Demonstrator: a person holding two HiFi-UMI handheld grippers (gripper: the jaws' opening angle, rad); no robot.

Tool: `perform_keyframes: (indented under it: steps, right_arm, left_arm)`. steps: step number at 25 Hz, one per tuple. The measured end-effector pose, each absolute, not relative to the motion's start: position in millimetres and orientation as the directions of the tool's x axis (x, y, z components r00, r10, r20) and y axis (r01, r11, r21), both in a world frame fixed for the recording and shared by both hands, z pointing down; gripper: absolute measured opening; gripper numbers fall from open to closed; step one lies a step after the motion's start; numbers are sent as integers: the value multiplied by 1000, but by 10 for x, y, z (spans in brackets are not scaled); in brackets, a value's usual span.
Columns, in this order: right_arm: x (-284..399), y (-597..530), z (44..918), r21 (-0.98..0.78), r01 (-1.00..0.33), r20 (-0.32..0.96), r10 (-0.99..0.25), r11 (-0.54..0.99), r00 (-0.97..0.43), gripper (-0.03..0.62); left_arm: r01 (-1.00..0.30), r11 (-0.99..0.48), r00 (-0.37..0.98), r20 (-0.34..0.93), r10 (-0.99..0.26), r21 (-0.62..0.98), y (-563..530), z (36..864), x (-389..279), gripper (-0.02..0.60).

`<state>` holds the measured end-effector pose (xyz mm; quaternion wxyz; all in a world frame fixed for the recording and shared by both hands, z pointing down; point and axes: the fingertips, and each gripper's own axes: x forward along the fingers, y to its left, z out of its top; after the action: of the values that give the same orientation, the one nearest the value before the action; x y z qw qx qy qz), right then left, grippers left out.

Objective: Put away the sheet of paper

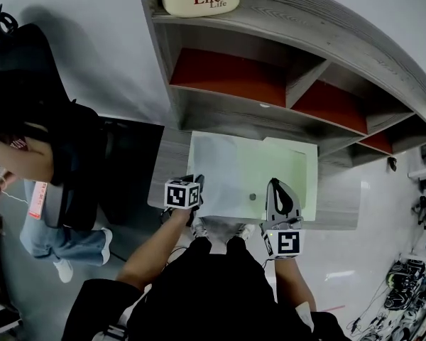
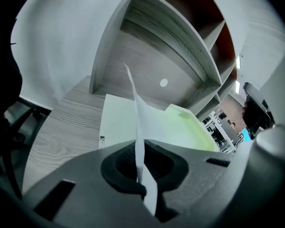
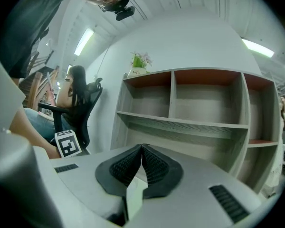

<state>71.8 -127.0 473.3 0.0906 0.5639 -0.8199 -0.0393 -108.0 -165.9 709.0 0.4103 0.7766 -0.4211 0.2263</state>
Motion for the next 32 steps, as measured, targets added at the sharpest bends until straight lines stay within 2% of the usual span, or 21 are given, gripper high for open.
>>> perform_keyframes:
  steps: [10, 32]
  right_arm:
    - [854, -1333, 4968, 118, -902, 135, -907, 414, -399, 23]
    - [1497, -1303, 5231, 58, -915, 175, -906, 400, -385, 23]
  left_arm:
    - [-846, -323, 532, 710, -462, 424, -1767, 7083, -763, 6]
    - [-844, -351, 530, 737, -419, 406, -1733, 7284, 51, 6]
